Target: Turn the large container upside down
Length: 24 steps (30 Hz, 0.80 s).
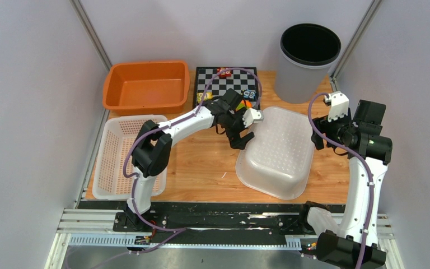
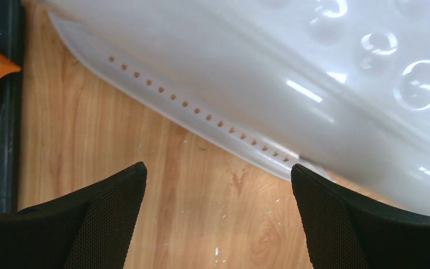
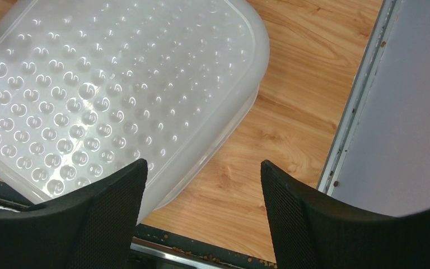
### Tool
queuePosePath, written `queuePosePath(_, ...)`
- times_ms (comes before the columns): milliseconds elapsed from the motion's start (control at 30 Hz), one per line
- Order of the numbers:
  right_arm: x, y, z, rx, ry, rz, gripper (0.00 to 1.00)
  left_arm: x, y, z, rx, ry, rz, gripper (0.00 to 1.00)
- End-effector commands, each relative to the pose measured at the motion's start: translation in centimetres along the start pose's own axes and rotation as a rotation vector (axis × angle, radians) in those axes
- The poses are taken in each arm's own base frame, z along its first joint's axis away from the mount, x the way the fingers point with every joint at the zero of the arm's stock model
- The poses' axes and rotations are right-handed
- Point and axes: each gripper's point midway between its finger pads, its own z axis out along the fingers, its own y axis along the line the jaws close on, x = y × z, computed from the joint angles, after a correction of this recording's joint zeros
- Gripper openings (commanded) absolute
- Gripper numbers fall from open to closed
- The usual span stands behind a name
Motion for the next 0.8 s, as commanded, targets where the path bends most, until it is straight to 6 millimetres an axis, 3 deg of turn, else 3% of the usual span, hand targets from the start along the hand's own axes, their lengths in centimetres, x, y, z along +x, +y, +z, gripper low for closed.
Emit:
queuePosePath(0, 0.7, 0.9, -0.8, -0.03, 0.015, 0.003, 0.77, -0.5, -2.4, 1.4, 0.079, -0.017, 0.005, 1.0)
queuePosePath(300, 0.5, 1.8, -1.7, -0.051, -0.007, -0.009, 0.77, -1.4, -5.7, 3.7, 0.137, -0.035, -0.133, 1.0)
queuePosePath(767, 1.2, 2.9, -1.9, -0.083, -0.018, -0.036, 0.78, -4.1, -5.1, 7.9, 0.104, -0.052, -0.257, 1.0)
